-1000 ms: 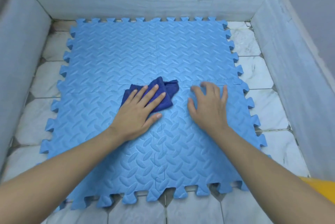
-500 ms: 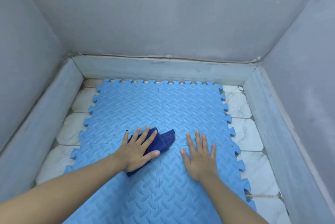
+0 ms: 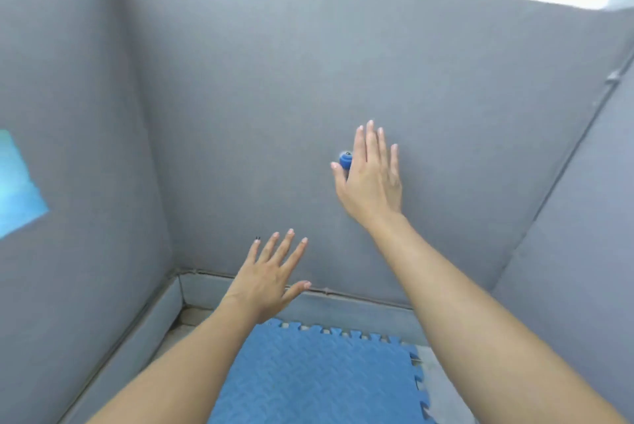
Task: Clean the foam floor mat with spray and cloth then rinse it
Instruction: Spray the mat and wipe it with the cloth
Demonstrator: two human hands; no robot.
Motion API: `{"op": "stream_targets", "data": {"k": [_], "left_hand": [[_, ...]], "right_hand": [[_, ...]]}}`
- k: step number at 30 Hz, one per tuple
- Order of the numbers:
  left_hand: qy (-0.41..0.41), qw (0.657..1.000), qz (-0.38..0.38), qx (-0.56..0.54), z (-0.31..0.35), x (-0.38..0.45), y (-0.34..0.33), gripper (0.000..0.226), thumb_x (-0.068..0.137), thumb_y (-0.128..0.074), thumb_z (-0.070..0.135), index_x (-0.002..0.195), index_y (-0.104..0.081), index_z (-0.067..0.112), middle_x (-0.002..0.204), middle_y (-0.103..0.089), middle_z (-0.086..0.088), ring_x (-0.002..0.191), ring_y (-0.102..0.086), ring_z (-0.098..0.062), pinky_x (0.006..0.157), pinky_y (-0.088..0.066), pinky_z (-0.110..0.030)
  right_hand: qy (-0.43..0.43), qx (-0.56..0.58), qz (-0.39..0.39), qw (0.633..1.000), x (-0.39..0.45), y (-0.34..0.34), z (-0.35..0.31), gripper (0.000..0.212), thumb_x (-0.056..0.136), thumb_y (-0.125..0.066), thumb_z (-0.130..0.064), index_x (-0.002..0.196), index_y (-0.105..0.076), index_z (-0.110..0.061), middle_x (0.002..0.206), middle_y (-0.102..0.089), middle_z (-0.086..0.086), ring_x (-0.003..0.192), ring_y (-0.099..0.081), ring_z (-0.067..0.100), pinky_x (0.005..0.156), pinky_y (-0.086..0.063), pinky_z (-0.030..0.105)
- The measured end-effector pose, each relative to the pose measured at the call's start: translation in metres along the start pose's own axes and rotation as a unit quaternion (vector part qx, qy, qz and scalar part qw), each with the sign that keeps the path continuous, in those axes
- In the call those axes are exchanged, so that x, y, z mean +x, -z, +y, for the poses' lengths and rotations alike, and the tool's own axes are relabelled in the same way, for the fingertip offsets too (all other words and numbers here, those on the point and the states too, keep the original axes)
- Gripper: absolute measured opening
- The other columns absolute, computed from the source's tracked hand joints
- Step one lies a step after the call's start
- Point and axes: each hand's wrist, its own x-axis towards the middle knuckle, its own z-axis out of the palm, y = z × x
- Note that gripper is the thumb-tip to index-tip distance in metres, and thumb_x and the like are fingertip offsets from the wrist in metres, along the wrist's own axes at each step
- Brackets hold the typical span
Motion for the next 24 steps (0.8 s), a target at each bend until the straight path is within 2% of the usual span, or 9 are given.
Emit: {"op": "stream_targets", "data": {"k": [2,4,6,8,13,21,24], "left_hand": [[0.006,1.000,-0.003,0.007,-0.005,0.009,0.007,0.099,0.066,0.030,0.074,0.150,0.010,0.027,0.161,0.003,-0.005,0.148,-0.007,-0.031,0.115,-0.013,-0.051],[0.018,1.000,-0.006,0.001,-0.008,0.014,0.012,0.100,0.058,0.035,0.074,0.146,0.023,0.029,0.160,0.013,-0.003,0.148,0.004,-0.028,0.117,-0.005,-0.049],[0.017,1.000,-0.008,0.002,-0.012,0.017,0.011,0.099,0.061,0.031,0.075,0.148,0.021,0.029,0.160,0.013,-0.003,0.148,0.005,-0.027,0.117,-0.004,-0.048],[0.025,1.000,-0.018,-0.004,-0.017,0.014,0.007,0.102,0.059,0.032,0.076,0.148,0.020,0.028,0.160,0.013,-0.004,0.148,0.005,-0.027,0.117,-0.004,-0.048],[0.038,0.998,-0.047,-0.015,-0.019,-0.003,-0.003,0.112,0.049,0.040,0.076,0.147,0.022,0.027,0.160,0.014,-0.004,0.148,0.006,-0.027,0.118,-0.004,-0.047],[0.030,0.999,-0.029,-0.021,-0.018,0.004,0.006,0.112,0.052,0.038,0.077,0.149,0.019,0.026,0.160,0.013,-0.005,0.148,0.007,-0.026,0.118,-0.003,-0.047],[0.028,0.999,-0.030,-0.020,-0.020,0.003,0.004,0.111,0.052,0.037,0.077,0.149,0.020,0.025,0.160,0.014,-0.005,0.148,0.008,-0.026,0.118,-0.003,-0.047]], "right_hand": [[-0.049,-0.065,-0.083,0.993,0.026,-0.003,0.015,0.075,0.099,-0.034,-0.051,0.154,-0.016,-0.003,0.164,-0.008,0.012,0.151,-0.005,0.025,0.121,0.005,0.046],[-0.082,-0.080,-0.115,0.987,0.029,-0.011,0.022,0.070,0.100,-0.029,-0.055,0.145,-0.035,-0.002,0.159,-0.024,0.017,0.146,-0.022,0.029,0.121,0.002,0.047],[-0.079,-0.096,-0.086,0.988,0.023,-0.019,0.019,0.060,0.101,-0.030,-0.053,0.129,-0.049,-0.004,0.140,-0.048,0.020,0.131,-0.039,0.034,0.121,-0.007,0.048],[-0.080,-0.124,-0.076,0.986,0.020,-0.020,0.013,0.056,0.102,-0.028,-0.052,0.122,-0.050,-0.005,0.126,-0.055,0.018,0.122,-0.044,0.034,0.119,-0.014,0.048],[-0.125,-0.167,-0.142,0.968,0.023,-0.008,-0.001,0.057,0.102,-0.024,-0.052,0.127,-0.048,-0.006,0.131,-0.055,0.017,0.127,-0.043,0.032,0.119,-0.014,0.048],[-0.154,-0.245,-0.177,0.941,0.024,-0.011,-0.017,0.057,0.103,-0.020,-0.049,0.127,-0.047,-0.005,0.123,-0.058,0.013,0.121,-0.050,0.029,0.122,0.000,0.044],[-0.152,-0.268,-0.188,0.933,0.026,-0.013,-0.018,0.060,0.103,-0.018,-0.050,0.127,-0.048,-0.003,0.121,-0.060,0.014,0.119,-0.052,0.029,0.121,0.000,0.043]]}}
